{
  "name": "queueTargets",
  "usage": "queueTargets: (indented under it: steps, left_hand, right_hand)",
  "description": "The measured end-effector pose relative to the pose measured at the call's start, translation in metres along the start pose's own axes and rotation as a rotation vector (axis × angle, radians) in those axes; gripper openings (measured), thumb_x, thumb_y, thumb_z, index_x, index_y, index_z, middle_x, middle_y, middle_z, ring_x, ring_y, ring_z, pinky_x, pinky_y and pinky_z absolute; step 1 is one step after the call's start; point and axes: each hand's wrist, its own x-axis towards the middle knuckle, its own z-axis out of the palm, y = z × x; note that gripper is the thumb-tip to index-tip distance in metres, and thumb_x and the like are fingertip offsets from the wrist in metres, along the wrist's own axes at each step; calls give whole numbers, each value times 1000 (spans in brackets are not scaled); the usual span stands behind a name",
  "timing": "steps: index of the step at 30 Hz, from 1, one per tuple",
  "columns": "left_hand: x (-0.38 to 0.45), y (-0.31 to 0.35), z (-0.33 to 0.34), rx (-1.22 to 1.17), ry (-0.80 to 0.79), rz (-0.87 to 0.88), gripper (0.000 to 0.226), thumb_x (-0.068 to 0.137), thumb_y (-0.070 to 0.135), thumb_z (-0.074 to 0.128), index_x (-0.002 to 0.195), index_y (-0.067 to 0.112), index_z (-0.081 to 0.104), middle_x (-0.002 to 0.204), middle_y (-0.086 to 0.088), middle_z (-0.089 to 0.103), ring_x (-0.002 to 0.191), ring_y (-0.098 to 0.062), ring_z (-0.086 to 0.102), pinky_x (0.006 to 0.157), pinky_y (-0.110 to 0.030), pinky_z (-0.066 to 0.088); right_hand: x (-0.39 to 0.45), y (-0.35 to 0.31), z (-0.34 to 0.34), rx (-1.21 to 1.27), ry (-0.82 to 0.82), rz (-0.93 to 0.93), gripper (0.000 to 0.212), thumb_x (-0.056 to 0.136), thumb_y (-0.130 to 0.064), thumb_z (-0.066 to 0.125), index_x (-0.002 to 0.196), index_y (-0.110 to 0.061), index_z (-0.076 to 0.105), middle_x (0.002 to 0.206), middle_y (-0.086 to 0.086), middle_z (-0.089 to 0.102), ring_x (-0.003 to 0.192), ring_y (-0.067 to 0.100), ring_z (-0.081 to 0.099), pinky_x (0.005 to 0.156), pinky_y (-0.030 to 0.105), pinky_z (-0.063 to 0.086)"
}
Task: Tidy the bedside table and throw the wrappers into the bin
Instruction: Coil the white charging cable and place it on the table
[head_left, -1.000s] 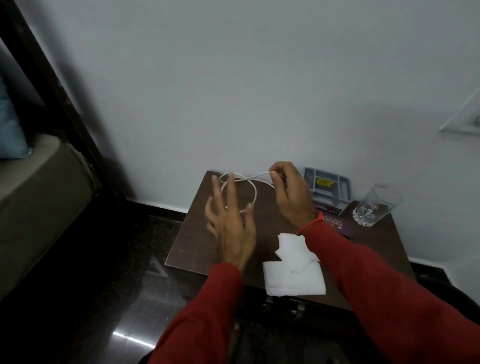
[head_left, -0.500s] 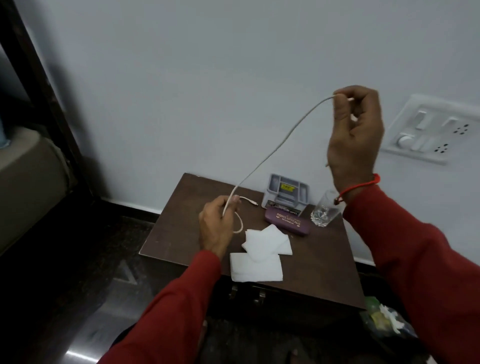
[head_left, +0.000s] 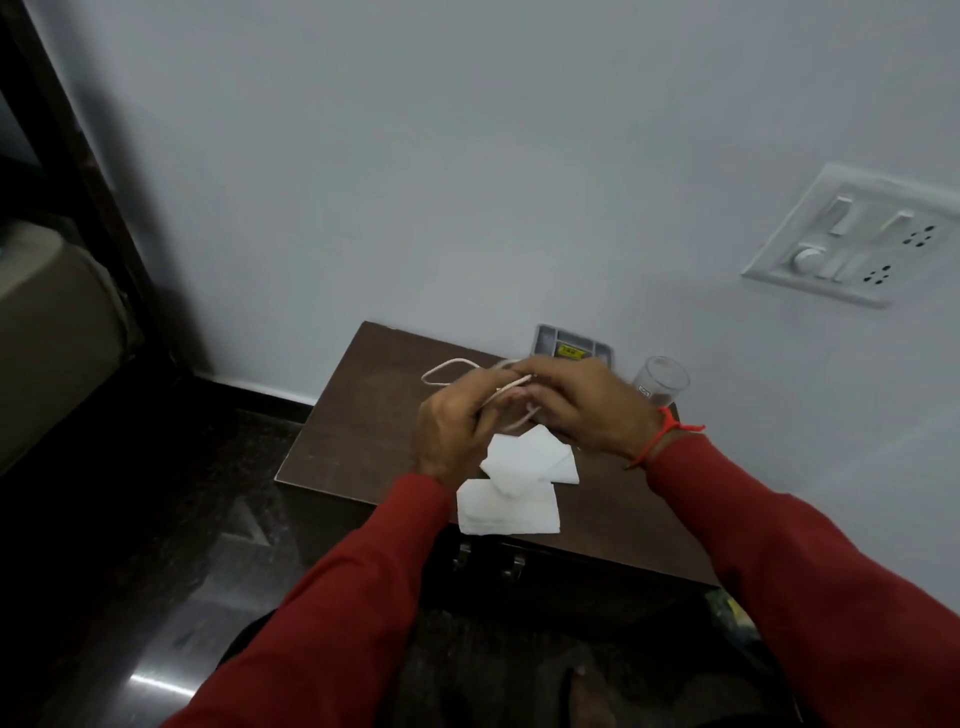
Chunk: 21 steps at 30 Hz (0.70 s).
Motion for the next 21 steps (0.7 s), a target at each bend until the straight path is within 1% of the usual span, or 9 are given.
queueTargets:
  steps: [2, 4, 7, 9, 11, 14, 17, 19, 21]
  left_hand:
    - [1, 2, -3, 4, -47, -66, 26, 98, 27, 65, 123, 22, 72, 75, 11, 69, 62, 0, 57, 61, -24, 48]
    - [3, 5, -6, 1, -16, -185, 23, 98, 25, 66, 121, 24, 69, 63, 18, 57, 53, 2, 51, 55, -21, 42]
    - [9, 5, -12, -86, 84, -308, 10, 96, 19, 67, 104, 25, 69, 67, 19, 62, 60, -1, 61, 58, -25, 50]
    - [10, 2, -14, -53, 63, -298, 3, 97, 28, 67, 95, 31, 67, 74, 15, 64, 69, -6, 63, 65, -30, 53]
    - [7, -6, -10, 51, 16, -314, 15, 98, 39, 62, 90, 26, 66, 72, 11, 61, 72, -15, 61, 68, -35, 52]
    - [4, -18, -10, 109, 9, -426, 21, 99, 39, 59, 87, 25, 67, 65, 11, 54, 62, -10, 53, 62, -32, 45]
    - [3, -24, -14, 148, -55, -530, 36, 102, 44, 52, 77, 23, 67, 64, 8, 59, 63, -14, 57, 61, -38, 50]
    - [5, -15, -13, -15, -76, -707, 55, 101, 56, 46, 65, 17, 60, 58, 4, 59, 55, -15, 58, 61, -37, 52]
    - [9, 0, -10, -261, -85, -897, 62, 98, 66, 43, 63, 15, 46, 52, 4, 45, 44, -13, 46, 52, -34, 49]
  right_hand:
    - [1, 2, -13, -9, 179, 43, 11, 95, -20, 59, 98, -18, 69, 79, -7, 67, 70, 3, 55, 68, 29, 46]
    - [1, 8, -33, 71, 415, 171, 14, 94, -23, 62, 86, -15, 70, 68, -7, 63, 61, 9, 54, 61, 27, 43]
    - [-1, 17, -62, 291, 749, 300, 17, 92, -27, 64, 83, -15, 70, 62, -8, 58, 59, 10, 48, 58, 25, 42]
    - [-4, 19, -70, 407, 908, 370, 19, 91, -34, 64, 79, -20, 69, 60, -6, 54, 58, 11, 45, 55, 26, 39]
    - [-6, 18, -76, 567, 1061, 445, 24, 92, -39, 61, 73, -24, 64, 55, -5, 46, 50, 11, 39, 46, 26, 32]
    - [-12, 13, -96, 875, 1296, 491, 31, 95, -43, 55, 72, -22, 55, 53, -5, 35, 42, 10, 26, 41, 20, 19]
    - [-25, 17, -116, 968, 1400, 497, 33, 96, -45, 52, 74, -20, 53, 57, -4, 33, 45, 11, 24, 44, 22, 16]
    - [-33, 26, -119, 923, 1362, 546, 35, 96, -47, 52, 73, -21, 54, 59, -5, 35, 45, 10, 26, 43, 21, 17]
    - [-38, 37, -111, 835, 1231, 616, 35, 94, -48, 54, 71, -23, 58, 60, -6, 36, 44, 8, 27, 41, 18, 19]
